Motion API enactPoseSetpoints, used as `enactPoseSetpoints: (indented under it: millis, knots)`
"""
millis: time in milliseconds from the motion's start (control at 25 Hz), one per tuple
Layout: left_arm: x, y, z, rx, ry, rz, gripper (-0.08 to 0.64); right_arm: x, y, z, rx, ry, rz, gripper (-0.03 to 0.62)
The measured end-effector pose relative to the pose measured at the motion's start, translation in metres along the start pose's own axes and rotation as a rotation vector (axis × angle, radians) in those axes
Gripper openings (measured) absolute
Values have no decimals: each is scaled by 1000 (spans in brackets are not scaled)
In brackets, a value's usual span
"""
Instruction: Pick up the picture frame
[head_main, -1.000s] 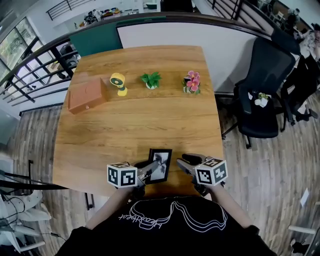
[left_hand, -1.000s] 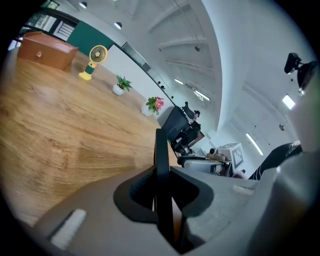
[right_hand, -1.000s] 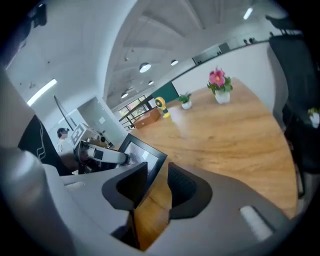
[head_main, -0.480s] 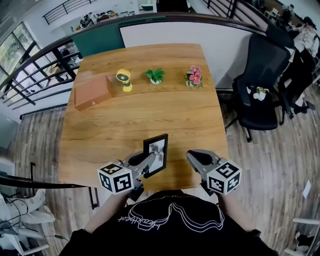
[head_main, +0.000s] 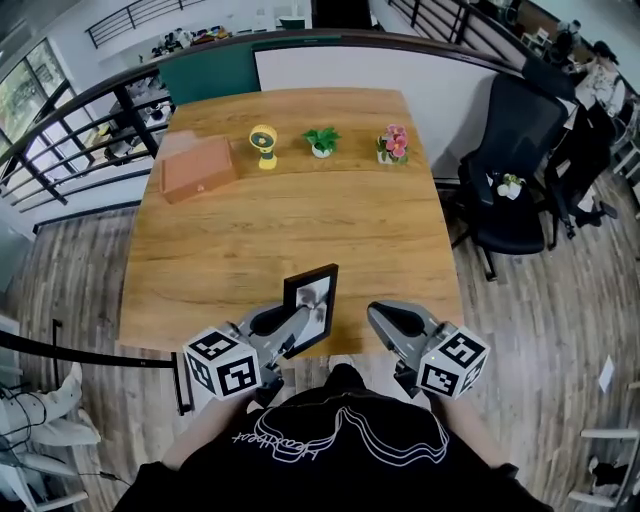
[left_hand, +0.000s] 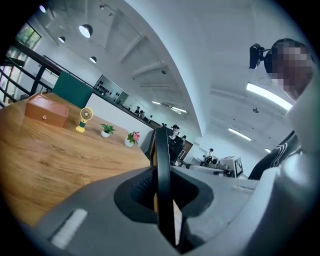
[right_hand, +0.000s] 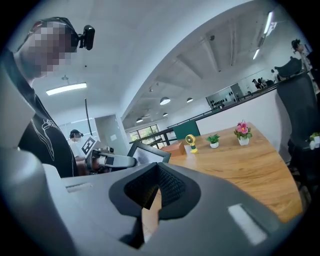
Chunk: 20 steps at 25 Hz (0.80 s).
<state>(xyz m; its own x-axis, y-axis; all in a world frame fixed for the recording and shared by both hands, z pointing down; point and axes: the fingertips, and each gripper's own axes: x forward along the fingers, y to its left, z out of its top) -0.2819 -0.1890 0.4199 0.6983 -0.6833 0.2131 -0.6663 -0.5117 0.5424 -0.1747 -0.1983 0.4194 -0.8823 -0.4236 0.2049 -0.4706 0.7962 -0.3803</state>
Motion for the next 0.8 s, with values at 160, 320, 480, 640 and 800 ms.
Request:
enactPoseSetpoints:
  millis: [160, 320, 480, 640, 800]
  knots:
    - [-12, -15, -4, 17, -30, -42, 60, -11, 16, -9, 16, -14, 3, 26]
    - [-20, -19, -15, 21, -11, -59, 60, -9, 28, -16, 17, -17, 14, 26]
    - [-36, -25, -18, 28, -7, -70, 60, -3, 42, -19, 35, -31, 28, 26]
    - [-46, -31, -13, 51, -28, -68, 60, -1, 50, -20, 43, -27, 41, 26]
    - [-52, -34, -16, 48, -33, -61, 60, -4, 57, -21, 46, -27, 49, 26]
